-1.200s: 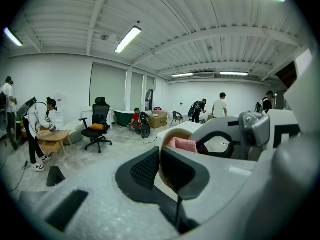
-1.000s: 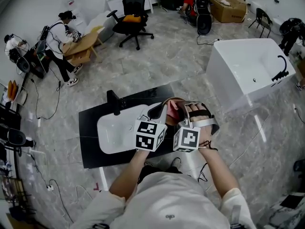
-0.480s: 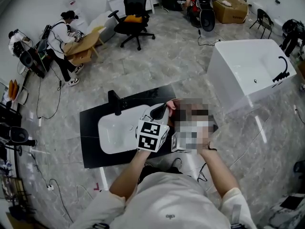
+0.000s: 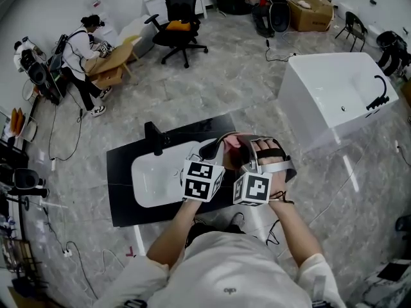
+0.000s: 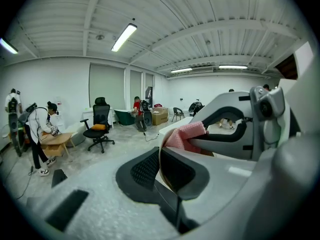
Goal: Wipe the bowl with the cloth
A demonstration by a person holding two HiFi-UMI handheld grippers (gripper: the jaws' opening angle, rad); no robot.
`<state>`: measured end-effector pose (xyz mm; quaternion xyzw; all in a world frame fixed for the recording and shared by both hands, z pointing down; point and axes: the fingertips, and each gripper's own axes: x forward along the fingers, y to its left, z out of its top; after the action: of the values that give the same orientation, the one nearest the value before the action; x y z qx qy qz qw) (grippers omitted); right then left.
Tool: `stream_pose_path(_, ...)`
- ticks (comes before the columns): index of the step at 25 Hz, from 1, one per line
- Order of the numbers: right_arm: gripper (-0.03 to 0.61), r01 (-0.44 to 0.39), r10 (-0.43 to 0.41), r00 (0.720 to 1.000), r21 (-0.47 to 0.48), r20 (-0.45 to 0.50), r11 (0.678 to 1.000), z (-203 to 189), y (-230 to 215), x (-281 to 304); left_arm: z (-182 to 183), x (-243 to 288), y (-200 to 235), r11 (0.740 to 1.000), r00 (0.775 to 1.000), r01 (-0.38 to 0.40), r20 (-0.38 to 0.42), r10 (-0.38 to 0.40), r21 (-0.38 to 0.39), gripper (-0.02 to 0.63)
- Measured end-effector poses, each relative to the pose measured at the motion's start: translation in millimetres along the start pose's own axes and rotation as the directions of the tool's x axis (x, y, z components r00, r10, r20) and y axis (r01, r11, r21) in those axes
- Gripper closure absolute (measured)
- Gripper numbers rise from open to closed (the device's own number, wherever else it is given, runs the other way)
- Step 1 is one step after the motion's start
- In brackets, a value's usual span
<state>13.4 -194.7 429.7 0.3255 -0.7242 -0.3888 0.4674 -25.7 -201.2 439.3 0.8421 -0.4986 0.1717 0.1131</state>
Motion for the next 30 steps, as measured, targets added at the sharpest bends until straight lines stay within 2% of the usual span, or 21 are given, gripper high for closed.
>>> stream_pose_path(9, 0.563, 0.019, -0.02, 1.0, 0.026, 0.023, 0.999, 5, -4, -1, -3, 4, -5, 1.0, 1.0, 0.006, -0.002, -0.006, 0.025, 0.589)
stream_pose_path(15, 0.563, -0.033, 0.032, 0.999, 0.024, 0.012, 0.999, 4, 10, 9, 15, -1, -15, 0.998, 0.998, 0.041, 0.051, -0.043, 0.039, 0.589)
stream_pose_path(22, 0.563, -0.035, 0.035, 0.999, 0.013, -0.01, 0.999, -2, 10, 14, 24, 0, -22, 0.995, 0.995, 0.057, 0.08, -0.063, 0.076, 0.589)
stream_pose_path(27, 0.563, -0.045, 0.045, 0.999, 0.034, -0.012, 0.998, -5, 10, 16, 27, 3, -25, 0.991, 0.995, 0.069, 0.07, -0.077, 0.111, 0.589)
stream_pose_path(30, 0.563, -0.081, 0.082, 0.997, 0.048, -0.005, 0.996, -2, 15, 15, 31, 3, -26, 0.99, 0.994, 0.072, 0.073, -0.081, 0.118, 0.589)
